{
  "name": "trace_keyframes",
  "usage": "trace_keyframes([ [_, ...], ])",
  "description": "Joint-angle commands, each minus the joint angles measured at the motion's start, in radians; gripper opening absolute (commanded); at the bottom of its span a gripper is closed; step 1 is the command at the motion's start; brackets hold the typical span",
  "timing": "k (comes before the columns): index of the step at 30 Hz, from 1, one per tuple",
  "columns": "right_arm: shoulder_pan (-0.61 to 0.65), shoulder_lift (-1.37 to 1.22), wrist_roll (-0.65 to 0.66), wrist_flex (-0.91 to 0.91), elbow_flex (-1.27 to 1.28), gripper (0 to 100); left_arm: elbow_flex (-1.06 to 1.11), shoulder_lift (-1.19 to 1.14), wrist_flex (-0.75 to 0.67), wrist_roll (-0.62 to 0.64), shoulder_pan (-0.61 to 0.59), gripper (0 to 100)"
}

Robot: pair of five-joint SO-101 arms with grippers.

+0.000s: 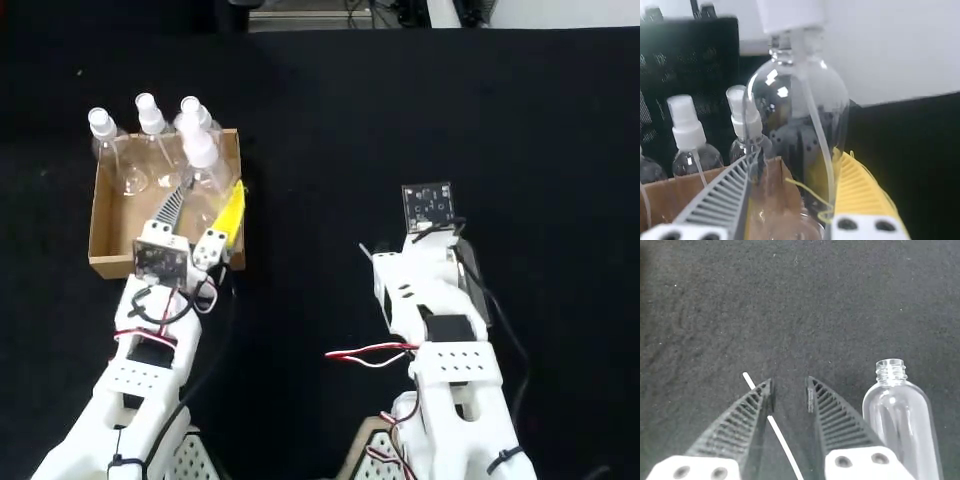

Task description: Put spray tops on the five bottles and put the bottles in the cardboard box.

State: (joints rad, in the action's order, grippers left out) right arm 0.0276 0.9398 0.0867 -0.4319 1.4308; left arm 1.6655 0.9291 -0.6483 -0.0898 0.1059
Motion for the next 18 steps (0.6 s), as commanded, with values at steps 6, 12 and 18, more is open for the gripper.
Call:
trace_keyframes([
  [6,0.008,0.019,0.003,0.028,-0.008,8.2,0.025,0.101,0.034,0.006,-0.065,3],
  [12,0.011,0.019,0.003,0.028,-0.010,8.2,0.039,0.361,0.285,0.006,-0.248,3],
  [18,0.012,0.019,0.003,0.028,-0.012,8.3,0.039,0.806,0.680,0.011,-0.458,3],
])
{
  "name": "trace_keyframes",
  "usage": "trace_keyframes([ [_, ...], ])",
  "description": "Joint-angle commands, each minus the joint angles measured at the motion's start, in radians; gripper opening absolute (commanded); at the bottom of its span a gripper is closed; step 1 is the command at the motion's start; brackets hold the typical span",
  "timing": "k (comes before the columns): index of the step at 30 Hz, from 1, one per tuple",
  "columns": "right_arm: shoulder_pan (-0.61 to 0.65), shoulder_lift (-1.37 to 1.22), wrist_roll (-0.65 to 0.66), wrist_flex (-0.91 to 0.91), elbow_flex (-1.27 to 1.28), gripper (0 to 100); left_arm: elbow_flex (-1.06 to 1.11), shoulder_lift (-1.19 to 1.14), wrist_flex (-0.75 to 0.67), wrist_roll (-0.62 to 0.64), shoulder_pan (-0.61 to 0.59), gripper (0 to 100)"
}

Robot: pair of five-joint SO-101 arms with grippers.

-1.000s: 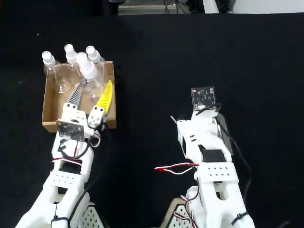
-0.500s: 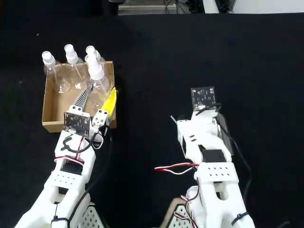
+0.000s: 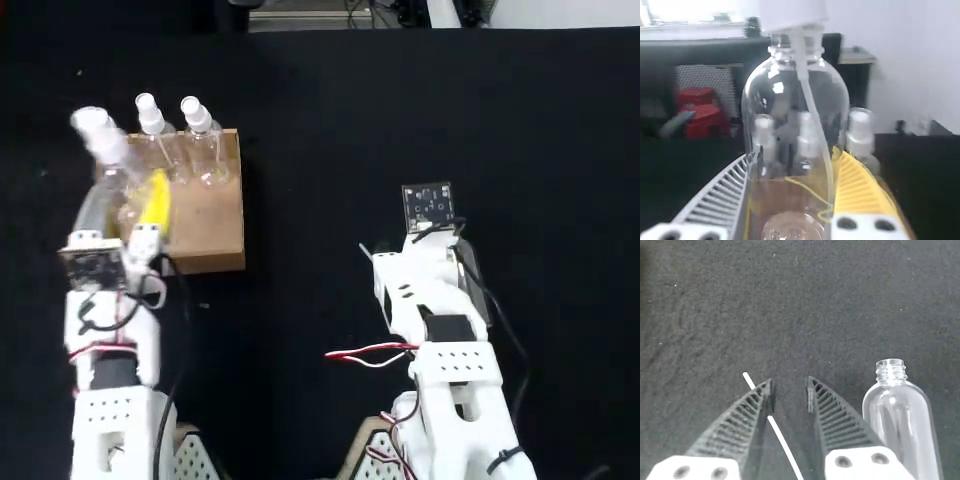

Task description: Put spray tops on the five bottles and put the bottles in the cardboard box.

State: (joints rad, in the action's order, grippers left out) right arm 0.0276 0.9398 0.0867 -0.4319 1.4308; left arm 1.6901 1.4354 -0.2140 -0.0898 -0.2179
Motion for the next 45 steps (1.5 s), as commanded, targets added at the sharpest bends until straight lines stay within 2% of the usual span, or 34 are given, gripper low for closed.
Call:
trace_keyframes([
  [1,0.012,0.019,0.003,0.028,-0.012,8.3,0.010,0.373,0.324,0.011,-0.177,3],
  [2,0.012,0.019,0.003,0.028,-0.012,8.3,0.010,0.416,0.381,0.011,-0.220,3],
  [4,0.012,0.019,0.003,0.028,-0.012,8.3,0.008,0.387,0.384,0.006,-0.294,3],
  [10,0.012,0.019,0.003,0.028,-0.012,8.3,0.016,0.259,0.242,0.005,-0.564,3],
  [14,0.012,0.019,0.003,0.028,-0.010,8.3,0.016,0.210,0.144,0.005,-0.662,3],
  [19,0.012,0.019,0.003,0.028,-0.010,8.3,0.016,0.103,0.028,0.005,-0.679,3],
  [26,0.012,0.019,0.003,0.028,-0.008,8.2,0.016,-0.137,-0.233,0.005,-0.680,3],
  [33,0.012,0.019,0.003,0.028,-0.008,8.3,0.004,-0.339,-0.371,0.005,-0.756,3],
  [37,0.012,0.019,0.003,0.028,-0.008,8.3,-0.010,-0.446,-0.442,0.005,-0.757,3],
  [45,0.011,0.019,0.003,0.028,-0.008,8.3,-0.127,-0.715,-0.496,0.005,-0.757,3],
])
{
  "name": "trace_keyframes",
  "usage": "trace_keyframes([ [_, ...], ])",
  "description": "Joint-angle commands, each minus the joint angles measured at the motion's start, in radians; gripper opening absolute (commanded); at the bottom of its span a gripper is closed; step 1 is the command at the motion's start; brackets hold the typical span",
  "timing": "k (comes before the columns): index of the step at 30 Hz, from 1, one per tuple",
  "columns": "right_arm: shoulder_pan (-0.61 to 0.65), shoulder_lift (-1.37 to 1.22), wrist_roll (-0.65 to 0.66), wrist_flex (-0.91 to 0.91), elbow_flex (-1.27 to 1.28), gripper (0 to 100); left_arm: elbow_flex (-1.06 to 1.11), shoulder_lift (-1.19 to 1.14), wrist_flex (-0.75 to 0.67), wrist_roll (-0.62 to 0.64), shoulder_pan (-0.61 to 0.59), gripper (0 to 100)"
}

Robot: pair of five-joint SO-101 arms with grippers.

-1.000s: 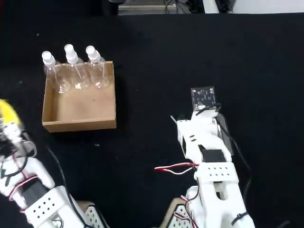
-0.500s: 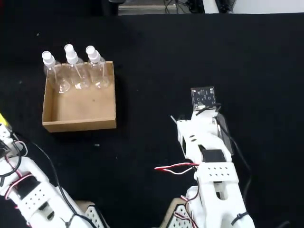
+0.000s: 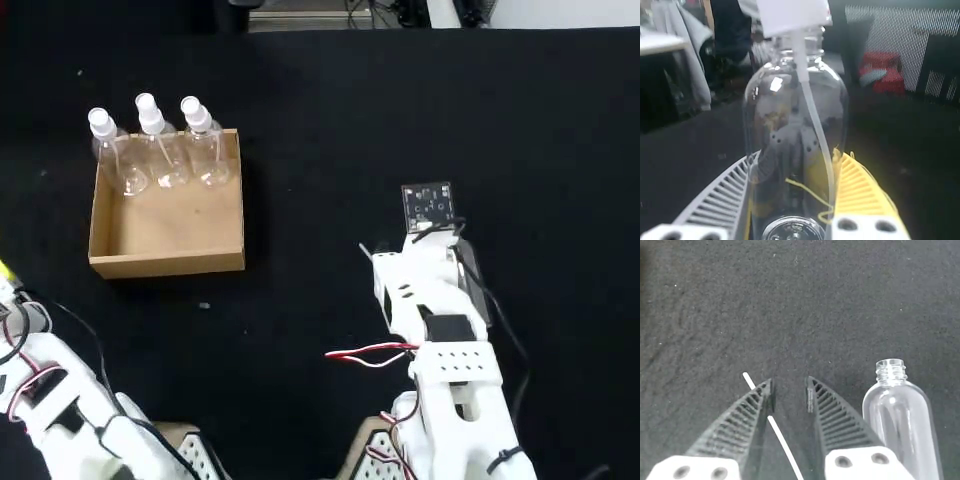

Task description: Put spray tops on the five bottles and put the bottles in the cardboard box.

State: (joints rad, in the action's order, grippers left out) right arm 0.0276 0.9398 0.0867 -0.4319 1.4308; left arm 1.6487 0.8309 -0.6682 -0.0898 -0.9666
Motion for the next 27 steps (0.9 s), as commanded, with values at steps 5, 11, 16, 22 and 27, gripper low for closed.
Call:
trace_keyframes([
  [5,0.012,0.019,0.003,0.028,-0.008,8.3,-0.096,-0.242,-0.127,0.005,-0.047,3],
  [11,0.012,0.019,0.003,0.028,-0.008,8.4,-0.114,-0.370,-0.238,0.009,-0.067,3],
  [16,0.009,0.019,0.003,0.028,-0.008,8.4,-0.243,-0.554,-0.250,0.014,-0.068,3],
  [22,0.009,0.019,0.003,0.028,-0.008,8.4,-0.323,-0.804,-0.402,0.107,-0.091,3],
  [27,0.009,0.019,0.003,0.028,-0.008,8.4,-0.332,-0.994,-0.701,0.124,-0.094,3],
])
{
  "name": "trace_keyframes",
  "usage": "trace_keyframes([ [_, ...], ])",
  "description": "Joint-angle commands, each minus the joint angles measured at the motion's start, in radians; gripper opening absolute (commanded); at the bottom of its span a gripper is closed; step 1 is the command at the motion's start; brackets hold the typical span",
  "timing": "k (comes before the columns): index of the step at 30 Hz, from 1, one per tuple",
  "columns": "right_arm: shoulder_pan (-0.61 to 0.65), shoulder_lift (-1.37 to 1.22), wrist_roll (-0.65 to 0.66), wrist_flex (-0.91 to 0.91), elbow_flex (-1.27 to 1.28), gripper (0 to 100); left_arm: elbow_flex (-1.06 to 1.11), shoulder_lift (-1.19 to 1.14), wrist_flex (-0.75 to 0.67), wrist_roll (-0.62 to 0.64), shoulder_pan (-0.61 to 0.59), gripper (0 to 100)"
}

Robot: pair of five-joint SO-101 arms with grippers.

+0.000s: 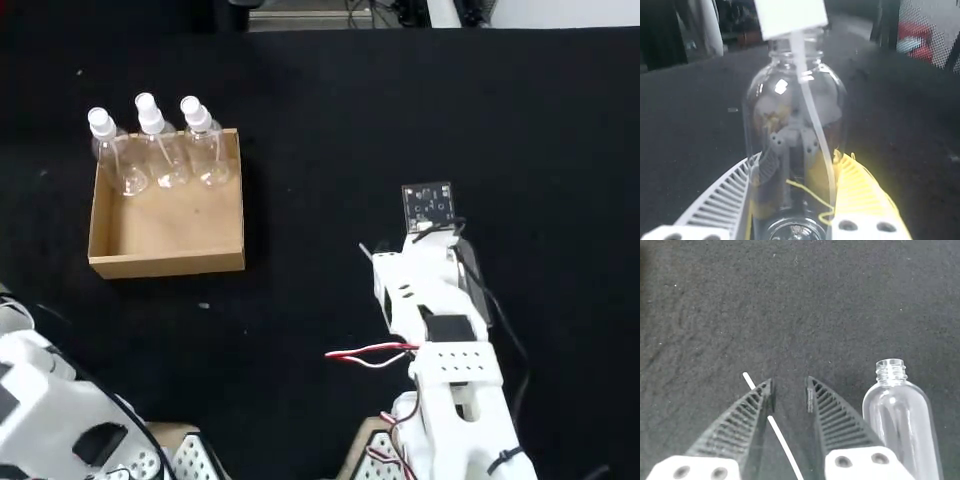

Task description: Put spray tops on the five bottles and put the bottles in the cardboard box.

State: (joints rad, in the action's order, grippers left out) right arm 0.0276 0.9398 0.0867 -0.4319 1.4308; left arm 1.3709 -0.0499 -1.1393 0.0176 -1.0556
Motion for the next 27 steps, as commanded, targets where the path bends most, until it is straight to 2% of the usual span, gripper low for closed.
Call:
trace_keyframes([
  [1,0.009,0.019,0.003,0.028,-0.008,8.4,-0.061,-0.150,-0.292,0.017,-0.005,3],
  [5,0.011,0.019,0.003,0.028,-0.008,8.4,-0.107,-0.319,-0.491,0.017,-0.007,3],
  [8,0.011,0.019,0.003,0.028,-0.010,8.4,-0.179,-0.446,-0.554,0.017,-0.008,3],
  [14,0.009,0.019,0.003,0.028,-0.010,8.4,-0.286,-0.574,-0.557,0.015,-0.039,3],
  [27,0.009,0.019,0.003,0.028,-0.010,8.4,-0.297,-0.589,-0.557,0.015,-0.041,3],
])
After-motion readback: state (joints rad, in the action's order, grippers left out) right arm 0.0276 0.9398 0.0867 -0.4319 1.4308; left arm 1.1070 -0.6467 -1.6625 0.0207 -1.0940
